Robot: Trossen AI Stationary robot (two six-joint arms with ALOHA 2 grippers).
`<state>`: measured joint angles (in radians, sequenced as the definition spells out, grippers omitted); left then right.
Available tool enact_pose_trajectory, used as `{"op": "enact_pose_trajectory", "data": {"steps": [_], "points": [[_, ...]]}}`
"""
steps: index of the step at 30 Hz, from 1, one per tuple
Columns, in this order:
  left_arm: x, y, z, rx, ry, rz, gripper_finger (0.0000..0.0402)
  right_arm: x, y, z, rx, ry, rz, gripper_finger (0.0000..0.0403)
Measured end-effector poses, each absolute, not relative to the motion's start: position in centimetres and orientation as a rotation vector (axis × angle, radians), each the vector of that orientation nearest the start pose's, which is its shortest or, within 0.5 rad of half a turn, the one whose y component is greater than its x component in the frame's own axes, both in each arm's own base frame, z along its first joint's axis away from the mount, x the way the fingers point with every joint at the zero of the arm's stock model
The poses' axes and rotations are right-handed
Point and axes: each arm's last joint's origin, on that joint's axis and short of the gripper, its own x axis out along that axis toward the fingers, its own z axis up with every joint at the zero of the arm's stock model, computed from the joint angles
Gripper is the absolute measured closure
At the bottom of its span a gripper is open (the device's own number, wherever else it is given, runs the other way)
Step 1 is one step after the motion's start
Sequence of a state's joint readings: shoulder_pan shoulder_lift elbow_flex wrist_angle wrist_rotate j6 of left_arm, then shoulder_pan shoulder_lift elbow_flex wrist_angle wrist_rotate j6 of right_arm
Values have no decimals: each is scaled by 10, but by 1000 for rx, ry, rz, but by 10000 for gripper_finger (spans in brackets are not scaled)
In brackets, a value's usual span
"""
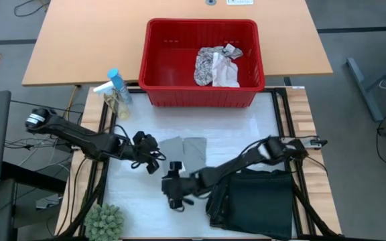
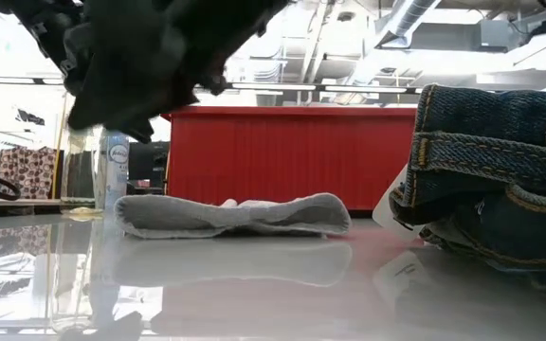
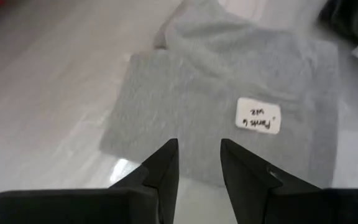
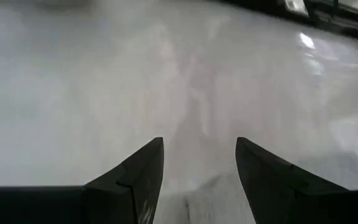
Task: Fold Laundry from Bin
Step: Fold the gray boxer from the red laundry bin
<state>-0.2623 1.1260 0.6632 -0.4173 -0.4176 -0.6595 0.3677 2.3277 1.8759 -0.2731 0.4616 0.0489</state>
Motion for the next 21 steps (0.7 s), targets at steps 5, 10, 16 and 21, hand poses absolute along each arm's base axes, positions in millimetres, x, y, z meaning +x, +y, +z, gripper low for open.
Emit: {"op": "enact_pose_trajectory", "data": {"steps": [5, 10, 16, 21], "points": [[200, -41, 219, -322, 739, 419, 294, 502, 179, 155, -223, 774, -205, 179], [198, -41, 218, -311, 751, 423, 294, 503, 176, 137, -146, 913, -302, 179], [199, -40, 218, -281, 740, 438, 294, 498, 171, 139, -83, 961, -363, 227], [199, -40, 219, -269, 729, 460, 294, 492, 161, 149, -46, 997, -415, 376]]}}
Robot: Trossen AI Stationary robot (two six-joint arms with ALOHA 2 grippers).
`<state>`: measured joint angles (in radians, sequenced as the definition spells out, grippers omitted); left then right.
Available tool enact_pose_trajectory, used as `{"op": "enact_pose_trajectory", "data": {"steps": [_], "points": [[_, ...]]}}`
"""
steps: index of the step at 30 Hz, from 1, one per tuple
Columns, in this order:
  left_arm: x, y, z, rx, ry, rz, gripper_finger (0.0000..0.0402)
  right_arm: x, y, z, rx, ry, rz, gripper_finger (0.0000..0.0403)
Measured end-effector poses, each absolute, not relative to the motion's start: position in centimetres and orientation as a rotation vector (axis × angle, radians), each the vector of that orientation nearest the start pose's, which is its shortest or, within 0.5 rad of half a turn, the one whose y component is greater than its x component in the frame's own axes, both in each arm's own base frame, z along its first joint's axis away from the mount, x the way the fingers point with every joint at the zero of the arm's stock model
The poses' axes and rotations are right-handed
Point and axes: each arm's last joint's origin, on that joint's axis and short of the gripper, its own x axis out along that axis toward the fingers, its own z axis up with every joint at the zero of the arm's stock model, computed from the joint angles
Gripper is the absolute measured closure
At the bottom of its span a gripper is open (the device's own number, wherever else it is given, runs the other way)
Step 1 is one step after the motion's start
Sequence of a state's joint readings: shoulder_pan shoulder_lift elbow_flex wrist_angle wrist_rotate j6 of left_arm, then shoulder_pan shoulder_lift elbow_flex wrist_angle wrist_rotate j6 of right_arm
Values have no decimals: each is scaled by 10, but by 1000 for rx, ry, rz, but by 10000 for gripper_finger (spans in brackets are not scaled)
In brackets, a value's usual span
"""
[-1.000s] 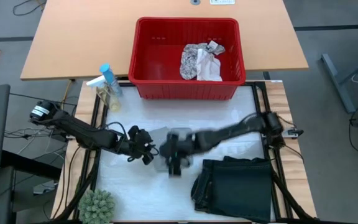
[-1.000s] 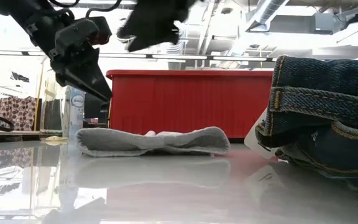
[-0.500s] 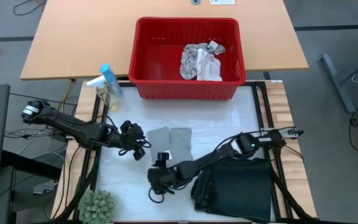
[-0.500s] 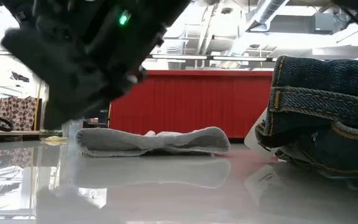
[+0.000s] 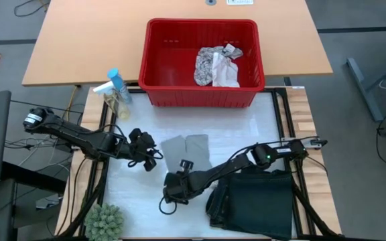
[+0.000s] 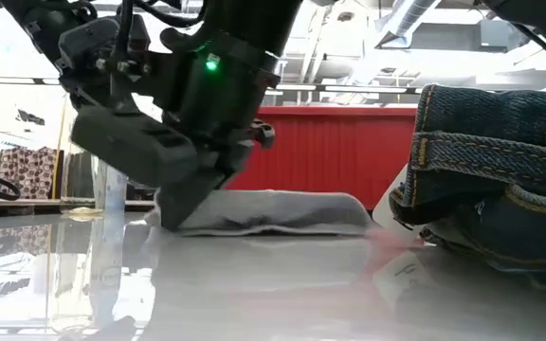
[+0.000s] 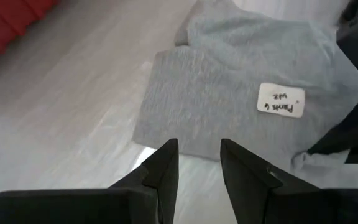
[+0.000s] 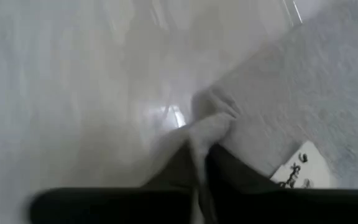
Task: Fold Laundry from Bin
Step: Fold the gray boxer from the red laundry bin
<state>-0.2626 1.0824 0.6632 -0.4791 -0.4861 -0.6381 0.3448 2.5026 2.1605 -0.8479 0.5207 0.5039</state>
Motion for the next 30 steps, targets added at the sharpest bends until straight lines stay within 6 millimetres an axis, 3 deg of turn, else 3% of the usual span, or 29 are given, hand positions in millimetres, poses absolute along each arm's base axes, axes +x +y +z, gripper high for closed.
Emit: {"op": "enact_pose_trajectory", "data": {"steps": [4, 10, 17, 21, 25, 30], "points": [[199, -39, 219, -264, 717, 471, 294, 489, 160, 167, -12, 989, -393, 381], [204, -40, 223, -245, 665, 452, 294, 478, 190, 177, -79, 1073, -54, 381], [217, -49, 232, -168, 608, 168, 294, 464, 211, 174, -86, 1201, 248, 381], [229, -52, 235, -95, 526, 92, 294, 450, 222, 172, -73, 1311, 483, 381], [246, -56, 226, -9, 501, 5, 294, 437, 241, 171, -87, 1348, 546, 381], [267, -64, 196, 21, 569, -147, 294, 429, 257, 171, -109, 1335, 502, 381]]}}
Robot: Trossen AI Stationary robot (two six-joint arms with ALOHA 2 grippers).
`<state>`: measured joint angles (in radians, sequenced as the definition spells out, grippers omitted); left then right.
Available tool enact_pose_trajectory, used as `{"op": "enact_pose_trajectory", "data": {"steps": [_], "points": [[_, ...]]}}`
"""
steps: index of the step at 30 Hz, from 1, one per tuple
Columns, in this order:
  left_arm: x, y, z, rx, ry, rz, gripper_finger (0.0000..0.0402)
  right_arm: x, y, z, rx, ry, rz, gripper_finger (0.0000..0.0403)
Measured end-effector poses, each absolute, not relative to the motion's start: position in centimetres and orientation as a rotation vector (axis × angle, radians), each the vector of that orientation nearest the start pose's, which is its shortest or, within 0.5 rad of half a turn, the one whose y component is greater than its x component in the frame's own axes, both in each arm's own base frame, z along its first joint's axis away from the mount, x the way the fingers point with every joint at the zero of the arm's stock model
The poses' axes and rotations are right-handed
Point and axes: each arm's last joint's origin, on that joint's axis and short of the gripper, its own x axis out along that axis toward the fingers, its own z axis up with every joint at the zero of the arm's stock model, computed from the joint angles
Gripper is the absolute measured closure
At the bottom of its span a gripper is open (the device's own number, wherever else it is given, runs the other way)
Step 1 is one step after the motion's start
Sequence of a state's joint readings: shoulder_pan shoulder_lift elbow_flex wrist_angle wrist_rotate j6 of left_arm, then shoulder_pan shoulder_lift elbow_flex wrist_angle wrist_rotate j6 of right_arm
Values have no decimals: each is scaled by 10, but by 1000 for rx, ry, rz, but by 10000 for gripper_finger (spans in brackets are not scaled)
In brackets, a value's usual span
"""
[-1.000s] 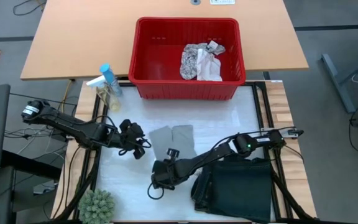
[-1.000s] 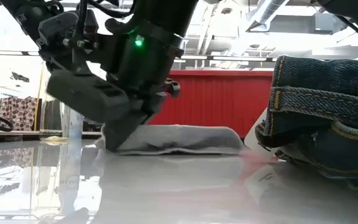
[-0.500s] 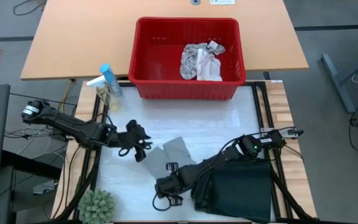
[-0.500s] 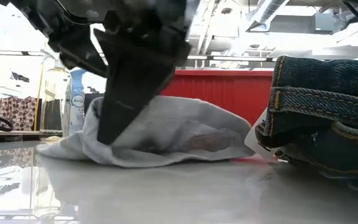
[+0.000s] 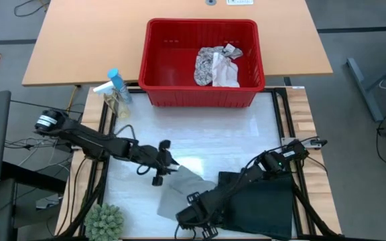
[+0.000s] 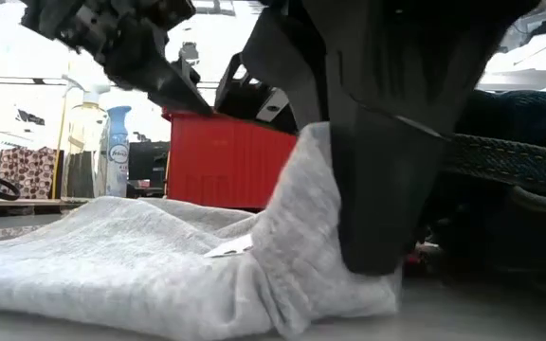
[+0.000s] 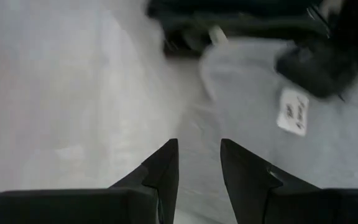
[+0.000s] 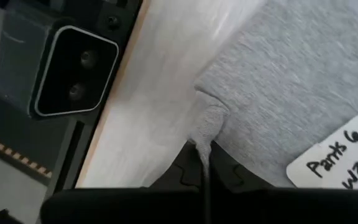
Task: Fold Laundry from Bin
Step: Fold the gray boxer from the red laundry bin
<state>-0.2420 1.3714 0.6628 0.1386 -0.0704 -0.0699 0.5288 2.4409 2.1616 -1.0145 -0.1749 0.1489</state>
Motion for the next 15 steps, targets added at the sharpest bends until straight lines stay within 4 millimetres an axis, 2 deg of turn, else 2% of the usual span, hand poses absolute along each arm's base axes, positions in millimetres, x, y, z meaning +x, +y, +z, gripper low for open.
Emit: {"op": "enact_pose_trajectory", "data": {"steps": [6, 11, 15], "points": [[281, -79, 160, -52, 654, -208, 294, 424, 261, 169, -107, 1355, 464, 381], [287, -101, 143, -21, 701, -295, 294, 425, 261, 169, -122, 1351, 445, 381], [284, -112, 127, 29, 781, -319, 294, 428, 257, 169, -129, 1337, 420, 381]]}}
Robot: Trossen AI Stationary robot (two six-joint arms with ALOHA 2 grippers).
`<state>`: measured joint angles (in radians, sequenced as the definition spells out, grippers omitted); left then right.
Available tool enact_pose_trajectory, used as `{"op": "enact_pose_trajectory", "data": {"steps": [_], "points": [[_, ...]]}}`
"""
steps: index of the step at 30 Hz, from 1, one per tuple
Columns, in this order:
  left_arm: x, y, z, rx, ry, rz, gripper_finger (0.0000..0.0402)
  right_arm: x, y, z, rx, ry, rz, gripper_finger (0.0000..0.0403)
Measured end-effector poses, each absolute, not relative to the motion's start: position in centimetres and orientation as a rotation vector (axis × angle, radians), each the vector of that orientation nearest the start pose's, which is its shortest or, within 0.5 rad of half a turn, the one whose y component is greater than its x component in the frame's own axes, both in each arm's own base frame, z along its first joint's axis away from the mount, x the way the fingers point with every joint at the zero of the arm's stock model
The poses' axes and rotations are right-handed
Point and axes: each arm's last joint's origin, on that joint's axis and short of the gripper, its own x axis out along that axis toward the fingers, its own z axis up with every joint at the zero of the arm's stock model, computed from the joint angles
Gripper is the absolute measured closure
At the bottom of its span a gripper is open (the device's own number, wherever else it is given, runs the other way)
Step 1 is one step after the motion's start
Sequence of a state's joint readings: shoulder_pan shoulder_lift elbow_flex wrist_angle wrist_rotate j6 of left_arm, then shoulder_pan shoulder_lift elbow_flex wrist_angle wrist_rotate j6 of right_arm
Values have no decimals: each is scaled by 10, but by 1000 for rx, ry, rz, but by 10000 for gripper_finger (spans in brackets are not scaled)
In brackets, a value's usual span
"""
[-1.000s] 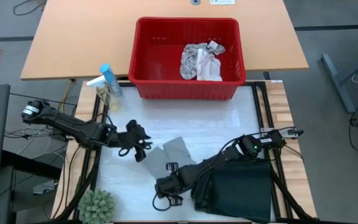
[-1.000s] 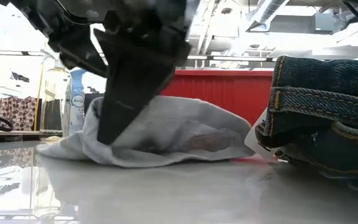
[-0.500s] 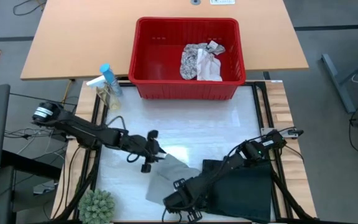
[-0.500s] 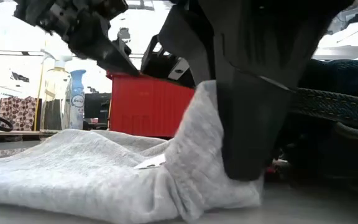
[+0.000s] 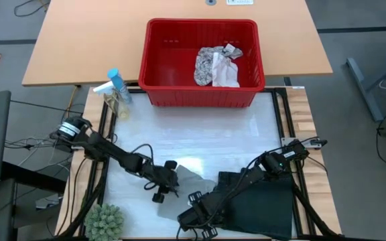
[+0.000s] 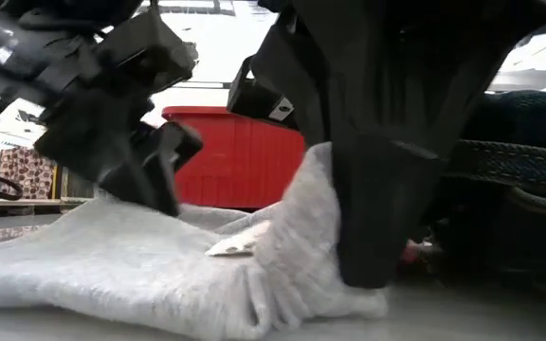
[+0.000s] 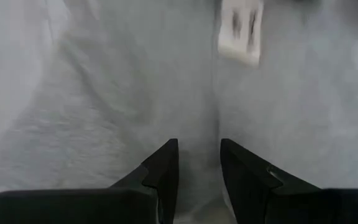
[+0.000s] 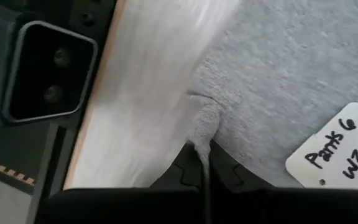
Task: Fold Laundry from Bin
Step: Fold the gray boxer from the red laundry bin
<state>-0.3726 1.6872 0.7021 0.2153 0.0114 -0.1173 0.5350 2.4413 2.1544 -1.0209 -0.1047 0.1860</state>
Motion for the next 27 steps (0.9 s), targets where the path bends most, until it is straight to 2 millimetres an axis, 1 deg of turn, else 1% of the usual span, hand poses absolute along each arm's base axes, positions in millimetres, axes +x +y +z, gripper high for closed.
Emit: {"op": "enact_pose_trajectory", "data": {"steps": [5, 8, 16, 21, 27], "points": [[280, -110, 110, 6, 920, -235, 294, 433, 248, 169, -137, 1326, 395, 381], [277, -109, 106, -36, 970, -185, 295, 439, 238, 169, -148, 1313, 377, 381], [272, -105, 105, -140, 1011, -16, 295, 454, 205, 168, -159, 1320, 338, 381], [267, -101, 108, -182, 1033, 107, 295, 453, 190, 167, -198, 1384, 340, 381], [255, -93, 117, -187, 1057, 236, 295, 451, 179, 166, -244, 1446, 358, 381]]}}
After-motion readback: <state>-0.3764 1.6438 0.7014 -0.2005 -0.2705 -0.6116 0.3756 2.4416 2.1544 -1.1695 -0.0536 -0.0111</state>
